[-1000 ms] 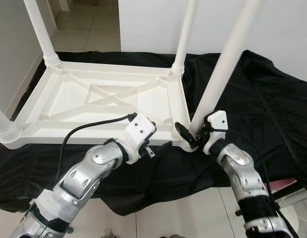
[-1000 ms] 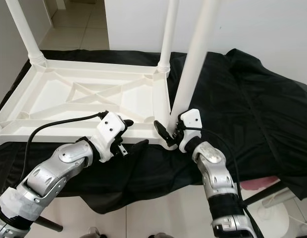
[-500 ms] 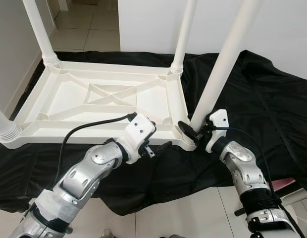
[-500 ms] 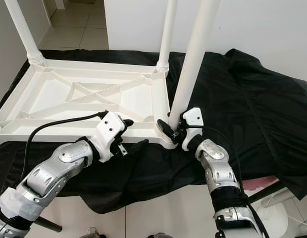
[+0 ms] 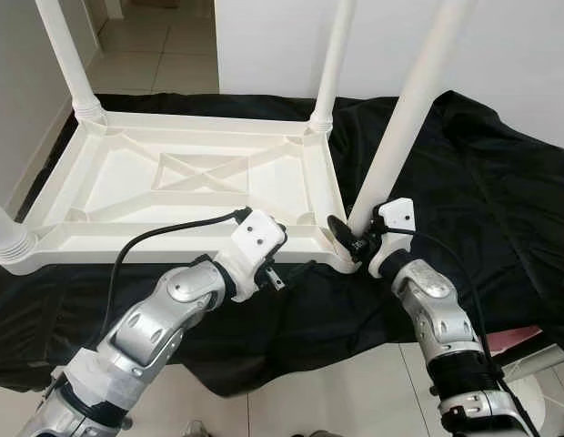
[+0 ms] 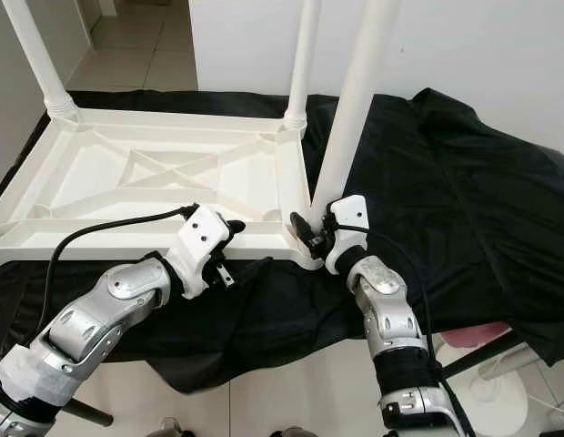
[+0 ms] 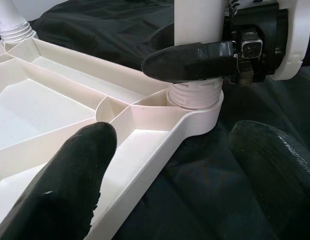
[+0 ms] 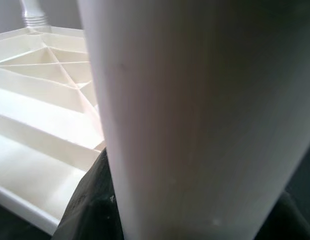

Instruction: Building children table

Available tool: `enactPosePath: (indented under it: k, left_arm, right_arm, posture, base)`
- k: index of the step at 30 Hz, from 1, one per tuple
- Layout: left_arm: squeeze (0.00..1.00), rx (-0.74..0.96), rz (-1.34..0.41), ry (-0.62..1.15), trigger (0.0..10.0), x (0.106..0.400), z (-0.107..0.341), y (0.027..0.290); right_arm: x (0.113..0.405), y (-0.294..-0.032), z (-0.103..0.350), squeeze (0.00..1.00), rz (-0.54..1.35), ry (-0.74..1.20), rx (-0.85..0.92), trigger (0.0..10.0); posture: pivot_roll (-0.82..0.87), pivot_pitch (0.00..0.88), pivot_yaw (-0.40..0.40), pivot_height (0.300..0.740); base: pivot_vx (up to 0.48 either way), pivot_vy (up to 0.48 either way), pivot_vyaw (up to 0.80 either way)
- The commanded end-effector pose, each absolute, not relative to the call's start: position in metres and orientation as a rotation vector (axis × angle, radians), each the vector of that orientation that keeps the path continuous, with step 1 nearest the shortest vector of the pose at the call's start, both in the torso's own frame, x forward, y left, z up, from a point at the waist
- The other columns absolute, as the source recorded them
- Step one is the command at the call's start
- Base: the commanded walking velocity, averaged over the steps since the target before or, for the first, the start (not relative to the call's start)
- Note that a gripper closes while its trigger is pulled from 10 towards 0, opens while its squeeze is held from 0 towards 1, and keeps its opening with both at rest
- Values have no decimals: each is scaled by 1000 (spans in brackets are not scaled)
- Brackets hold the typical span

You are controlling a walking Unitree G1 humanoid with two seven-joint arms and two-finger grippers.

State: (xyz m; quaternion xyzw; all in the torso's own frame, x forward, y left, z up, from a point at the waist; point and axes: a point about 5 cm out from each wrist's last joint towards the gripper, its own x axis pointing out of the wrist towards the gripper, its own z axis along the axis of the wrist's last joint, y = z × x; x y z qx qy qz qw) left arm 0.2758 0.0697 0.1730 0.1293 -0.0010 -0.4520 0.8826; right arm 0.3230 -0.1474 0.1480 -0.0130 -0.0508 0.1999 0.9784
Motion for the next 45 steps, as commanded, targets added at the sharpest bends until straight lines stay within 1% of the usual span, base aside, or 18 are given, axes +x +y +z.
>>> enactPosePath:
  k: [1,2,3,4,5,10,11,12,14,16,22,27,28,33,39,40,42,45]
  left_arm:
    - [0,265,-1070,24,10000,268,170,67]
    - [0,265,-1070,24,10000,268,170,67]
    - [0,264,-1071,27,10000,267,170,67]
    - [0,264,-1071,27,10000,267,170,67]
    - [0,263,-1074,28,10000,266,170,66]
    - [0,264,-1077,30,10000,265,169,66]
    - [0,264,-1079,31,10000,265,169,66]
    - [0,264,-1079,31,10000,265,169,66]
    - [0,265,-1081,33,10000,265,170,66]
    - [0,266,-1082,33,10000,265,170,66]
    - [0,270,-1084,33,10000,265,170,66]
    - [0,270,-1082,34,10000,265,170,66]
    - [0,270,-1084,34,10000,265,170,66]
    - [0,271,-1089,36,10000,264,169,65]
    - [0,276,-1088,35,10000,264,168,65]
    - [0,278,-1088,34,10000,264,168,65]
    - [0,279,-1087,32,10000,265,168,65]
    - [0,276,-1090,30,10000,264,167,63]
  right_arm:
    - [319,-147,141,0,294,-56,-7,10000]
    - [319,-147,141,0,294,-56,-7,10000]
    - [314,-142,139,0,173,-48,20,10000]
    - [314,-142,139,0,173,-48,20,10000]
    - [311,-137,135,0,98,-39,37,10000]
    - [307,-132,133,0,26,-33,48,10000]
    - [305,-130,132,0,-27,-33,58,10000]
    - [305,-130,132,0,-27,-33,58,10000]
    - [302,-117,132,0,-31,-29,95,10000]
    - [301,-114,135,0,-21,-38,102,10000]
    - [300,-114,141,0,-40,-62,66,10000]
    - [300,-111,141,0,-27,-65,102,10000]
    - [299,-110,143,1000,-14,-80,124,10000]
    - [299,-111,148,1000,16,-112,138,10000]
    - [300,-125,155,1000,102,-173,111,10000]
    - [300,-127,155,0,146,-170,103,10000]
    - [300,-130,152,0,249,-172,71,10000]
    - [301,-138,149,0,295,-164,52,10000]
  posture:
    - [-14,96,-67,740]
    - [-14,96,-67,740]
    - [-14,98,-66,740]
    - [-14,98,-66,740]
    - [-13,100,-65,740]
    - [-9,102,-63,740]
    - [-7,103,-64,740]
    - [-7,103,-64,740]
    - [-6,103,-62,740]
    - [-6,104,-59,740]
    - [-3,94,-60,740]
    - [0,85,-58,740]
    - [0,85,-58,740]
    - [1,75,-63,740]
    - [3,61,-71,740]
    - [3,58,-72,740]
    - [0,53,-75,740]
    - [-5,48,-76,740]
  base:
    - [0,0,0]
    - [0,0,0]
    - [0,0,0]
    - [0,0,0]
    - [0,0,0]
    - [0,0,0]
    - [0,0,0]
    - [0,0,0]
    - [0,0,0]
    - [0,0,0]
    - [0,0,0]
    - [0,0,0]
    - [0,0,0]
    - [0,0,0]
    - [0,0,0]
    - [0,0,0]
    - [0,0,0]
    - [0,0,0]
